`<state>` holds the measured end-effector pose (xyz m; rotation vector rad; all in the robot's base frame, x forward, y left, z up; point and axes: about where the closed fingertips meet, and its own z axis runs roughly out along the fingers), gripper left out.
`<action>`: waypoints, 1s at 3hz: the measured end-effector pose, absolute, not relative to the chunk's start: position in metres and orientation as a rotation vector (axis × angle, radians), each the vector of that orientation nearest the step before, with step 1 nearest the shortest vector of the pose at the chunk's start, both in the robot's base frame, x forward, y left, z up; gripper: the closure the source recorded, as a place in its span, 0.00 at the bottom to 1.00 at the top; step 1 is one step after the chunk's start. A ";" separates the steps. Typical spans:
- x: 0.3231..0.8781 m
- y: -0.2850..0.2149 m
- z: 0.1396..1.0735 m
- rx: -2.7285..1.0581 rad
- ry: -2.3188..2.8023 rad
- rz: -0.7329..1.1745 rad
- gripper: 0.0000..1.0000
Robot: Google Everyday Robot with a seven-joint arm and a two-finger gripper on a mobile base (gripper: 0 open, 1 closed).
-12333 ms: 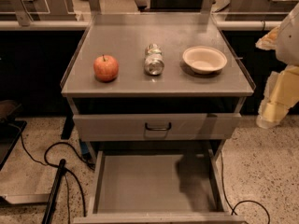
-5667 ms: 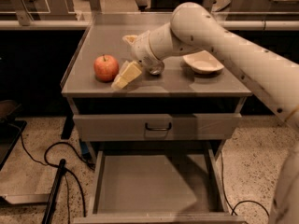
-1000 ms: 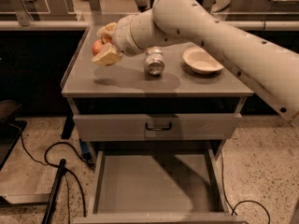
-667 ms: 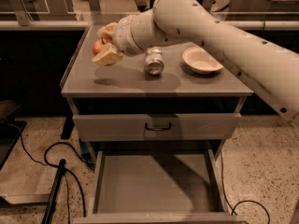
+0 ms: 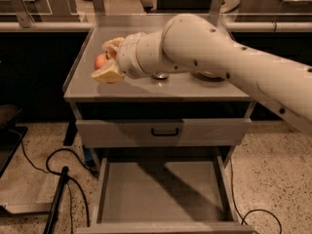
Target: Place apple into middle drawer
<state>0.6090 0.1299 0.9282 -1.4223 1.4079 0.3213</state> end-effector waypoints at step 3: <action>0.542 0.122 0.908 -1.341 1.489 0.281 1.00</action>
Offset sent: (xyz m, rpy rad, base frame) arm -0.0484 -0.0044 0.0036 0.0392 0.0036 -0.0871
